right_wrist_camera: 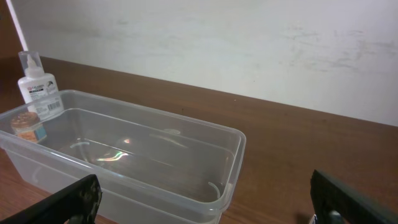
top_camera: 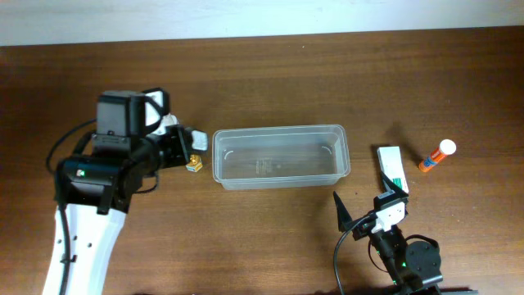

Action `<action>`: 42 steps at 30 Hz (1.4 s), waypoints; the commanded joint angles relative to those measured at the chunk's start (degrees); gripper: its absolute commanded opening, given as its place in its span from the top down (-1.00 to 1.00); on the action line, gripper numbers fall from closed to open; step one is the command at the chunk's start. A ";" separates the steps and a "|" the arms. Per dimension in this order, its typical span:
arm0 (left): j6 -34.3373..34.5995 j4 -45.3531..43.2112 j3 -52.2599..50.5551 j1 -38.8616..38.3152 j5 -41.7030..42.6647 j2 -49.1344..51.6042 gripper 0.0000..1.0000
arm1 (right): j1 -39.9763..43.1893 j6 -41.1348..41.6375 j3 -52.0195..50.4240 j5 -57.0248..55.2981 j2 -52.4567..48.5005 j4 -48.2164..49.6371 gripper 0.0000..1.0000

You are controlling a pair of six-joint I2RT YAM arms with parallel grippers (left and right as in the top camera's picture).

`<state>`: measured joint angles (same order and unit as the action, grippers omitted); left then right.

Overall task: Pack container
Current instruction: 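Lift the brown bottle and carry it into the clear container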

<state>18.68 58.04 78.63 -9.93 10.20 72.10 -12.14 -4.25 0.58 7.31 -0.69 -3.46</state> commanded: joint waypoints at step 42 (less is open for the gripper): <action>4.94 11.54 27.39 -17.05 -18.69 40.52 0.99 | 0.22 0.70 -0.26 -0.48 0.37 -0.39 -0.97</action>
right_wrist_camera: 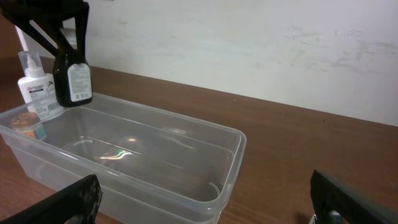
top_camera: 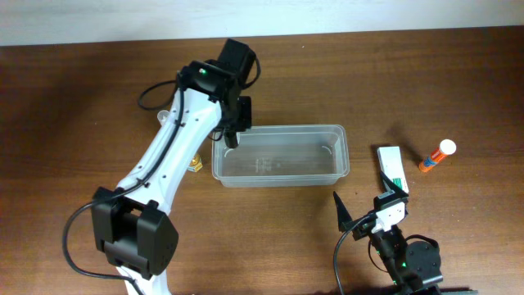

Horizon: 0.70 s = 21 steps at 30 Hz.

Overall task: Pack container
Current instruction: 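Lift the brown bottle and carry it into the clear container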

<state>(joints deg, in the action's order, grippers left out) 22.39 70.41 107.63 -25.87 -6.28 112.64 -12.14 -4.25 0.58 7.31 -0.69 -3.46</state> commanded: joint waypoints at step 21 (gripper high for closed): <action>5.20 -10.91 -13.94 -1.57 -2.75 -0.04 0.99 | 0.22 0.68 -0.26 -0.50 0.37 -0.39 -0.97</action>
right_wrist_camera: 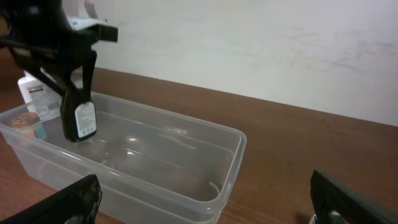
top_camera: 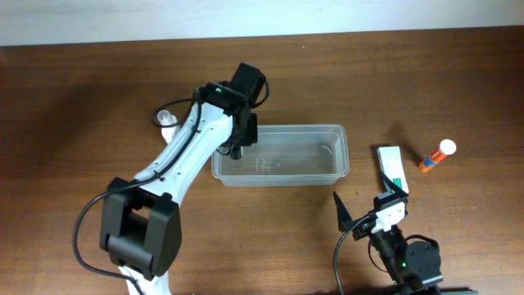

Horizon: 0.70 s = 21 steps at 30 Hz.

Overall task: Pack container
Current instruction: 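Lift the brown bottle and carry it into the clear container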

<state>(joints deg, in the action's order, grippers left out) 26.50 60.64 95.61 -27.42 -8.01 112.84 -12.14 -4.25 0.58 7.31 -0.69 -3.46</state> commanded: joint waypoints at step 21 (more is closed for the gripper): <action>1.14 -3.10 -5.38 -0.17 -2.10 -0.22 0.99 | 0.22 0.68 -0.26 -0.48 0.37 -0.39 -0.97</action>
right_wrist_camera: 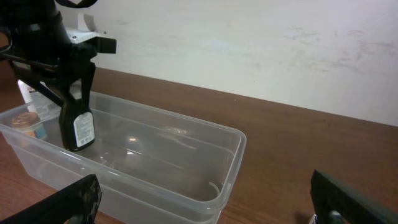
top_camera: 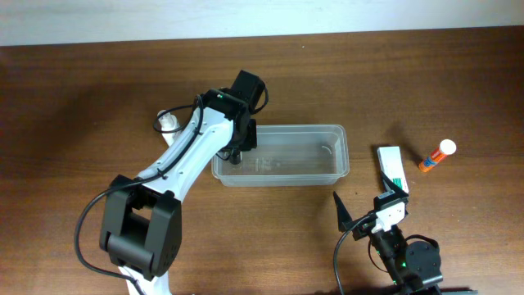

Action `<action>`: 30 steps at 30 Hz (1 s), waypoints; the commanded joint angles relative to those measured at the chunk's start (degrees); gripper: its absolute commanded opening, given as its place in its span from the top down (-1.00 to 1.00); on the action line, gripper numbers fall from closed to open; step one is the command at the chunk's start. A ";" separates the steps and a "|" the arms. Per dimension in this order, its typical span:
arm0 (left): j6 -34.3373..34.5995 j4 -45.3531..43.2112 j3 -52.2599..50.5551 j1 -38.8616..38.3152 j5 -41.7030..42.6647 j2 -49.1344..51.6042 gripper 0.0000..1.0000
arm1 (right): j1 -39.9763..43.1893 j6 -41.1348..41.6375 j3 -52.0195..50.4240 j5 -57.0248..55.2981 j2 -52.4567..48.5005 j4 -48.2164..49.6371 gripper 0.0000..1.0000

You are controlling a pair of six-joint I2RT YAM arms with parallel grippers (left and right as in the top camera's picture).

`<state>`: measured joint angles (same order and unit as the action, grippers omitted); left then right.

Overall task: Pack container
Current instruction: 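Lift the brown bottle and carry it into the clear container, then release the brown bottle in the container and withdraw left gripper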

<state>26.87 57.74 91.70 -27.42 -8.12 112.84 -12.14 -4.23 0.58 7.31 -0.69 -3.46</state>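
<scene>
A clear plastic container [top_camera: 327, 168] [right_wrist_camera: 231, 144] lies in the middle of the table. My left gripper [top_camera: 237, 150] [right_wrist_camera: 69, 78] reaches down into its left end, shut on the top of a dark bottle [right_wrist_camera: 77, 129] with a white label. The bottle stands upright, low inside the container, at or just above its floor. My right gripper [top_camera: 368, 215] [right_wrist_camera: 211, 202] rests open near the table's front edge, in front of the container's right end, with nothing between its fingers.
A white bottle [top_camera: 168, 121] [right_wrist_camera: 32, 94] and a small orange jar [right_wrist_camera: 27, 127] stand outside the container's left end. A white box [top_camera: 392, 168] and an orange glue stick [top_camera: 437, 156] lie to the right of the container.
The left gripper has moved the dark bottle a little lower and further toward the container's left end. It stays shut on it. The right arm has not moved.
My left gripper was first on the table left of the container, by the small jar. Then it held a dark bottle above the container's back left rim. Later the bottle hung inside the left end, and now it stands lower there.
</scene>
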 commanded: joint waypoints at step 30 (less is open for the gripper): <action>0.68 0.15 -3.32 -0.17 -0.72 -0.35 0.11 | 0.22 0.66 -0.26 -0.48 0.37 -0.39 -0.97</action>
<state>27.09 57.80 89.01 -27.42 -9.23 112.84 -12.14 -4.23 0.58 7.31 -0.69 -3.46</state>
